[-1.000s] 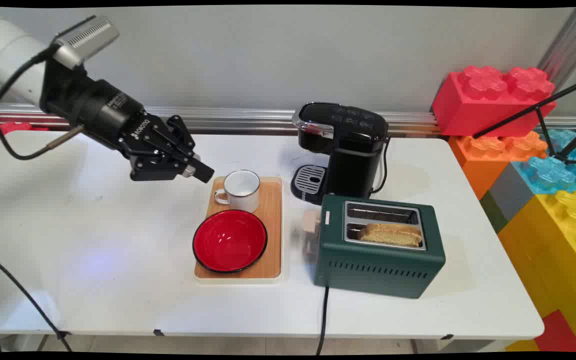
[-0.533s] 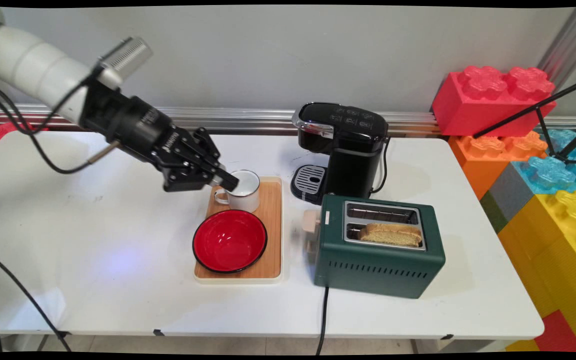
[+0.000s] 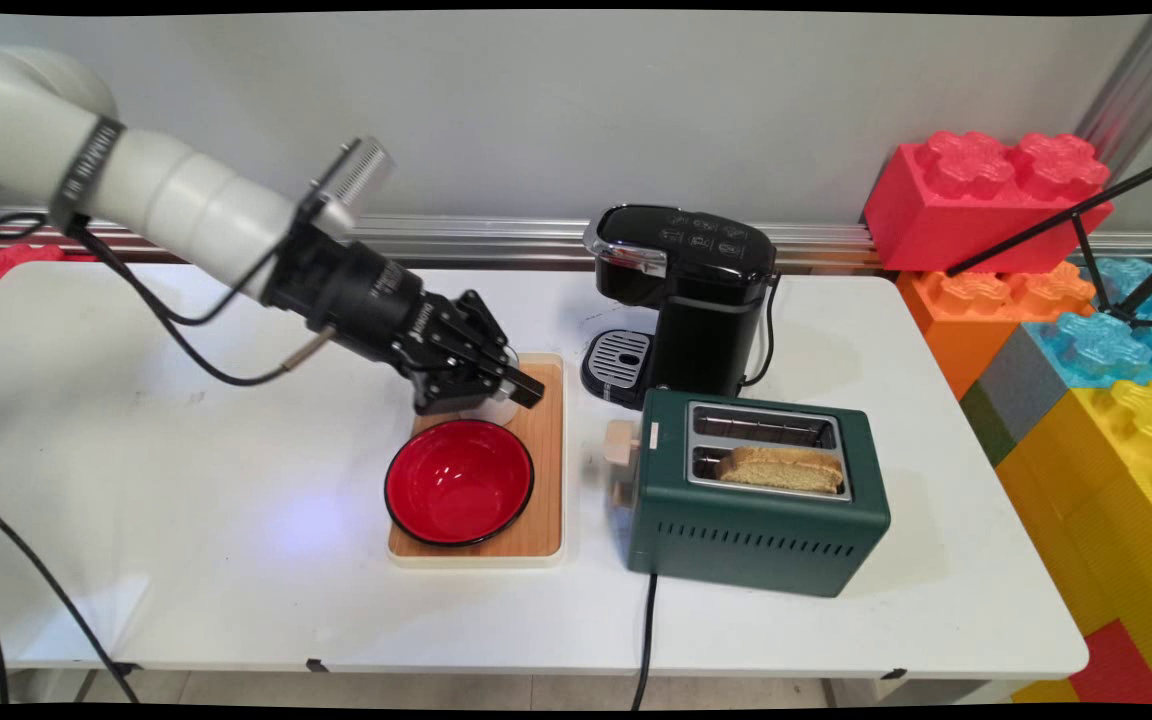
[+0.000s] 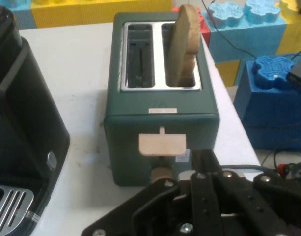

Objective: Press the toaster switch

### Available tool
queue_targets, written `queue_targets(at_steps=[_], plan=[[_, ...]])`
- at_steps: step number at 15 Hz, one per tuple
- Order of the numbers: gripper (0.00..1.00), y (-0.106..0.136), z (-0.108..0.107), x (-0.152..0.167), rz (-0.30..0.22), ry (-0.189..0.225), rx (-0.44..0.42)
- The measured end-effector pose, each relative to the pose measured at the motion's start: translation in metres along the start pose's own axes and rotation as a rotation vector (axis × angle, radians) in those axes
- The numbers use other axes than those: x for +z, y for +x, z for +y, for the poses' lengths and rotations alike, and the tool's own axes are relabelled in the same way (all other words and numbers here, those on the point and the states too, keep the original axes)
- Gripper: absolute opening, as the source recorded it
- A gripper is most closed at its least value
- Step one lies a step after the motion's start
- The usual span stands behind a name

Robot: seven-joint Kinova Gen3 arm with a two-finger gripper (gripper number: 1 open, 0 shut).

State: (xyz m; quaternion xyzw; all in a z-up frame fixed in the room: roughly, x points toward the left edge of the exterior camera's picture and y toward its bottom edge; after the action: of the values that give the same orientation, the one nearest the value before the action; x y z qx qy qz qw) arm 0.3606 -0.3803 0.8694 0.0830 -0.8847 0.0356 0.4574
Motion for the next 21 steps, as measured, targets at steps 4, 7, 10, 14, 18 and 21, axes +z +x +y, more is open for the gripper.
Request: queue_targets(at_steps=[4,7,10,14,18,21], plan=[[0.0,-0.006,-0.003,0.029,0.002,0.002,-0.016],[0.0,-0.008,-0.005,0.045,0.008,0.004,-0.024],[0.0,-0.009,-0.007,0.06,0.014,0.008,-0.031],[0.0,-0.011,-0.011,0.075,0.017,0.014,-0.038],[0.0,-0.013,-0.013,0.084,0.017,0.019,-0.042],[0.0,-0.016,-0.015,0.091,0.014,0.023,-0.046]])
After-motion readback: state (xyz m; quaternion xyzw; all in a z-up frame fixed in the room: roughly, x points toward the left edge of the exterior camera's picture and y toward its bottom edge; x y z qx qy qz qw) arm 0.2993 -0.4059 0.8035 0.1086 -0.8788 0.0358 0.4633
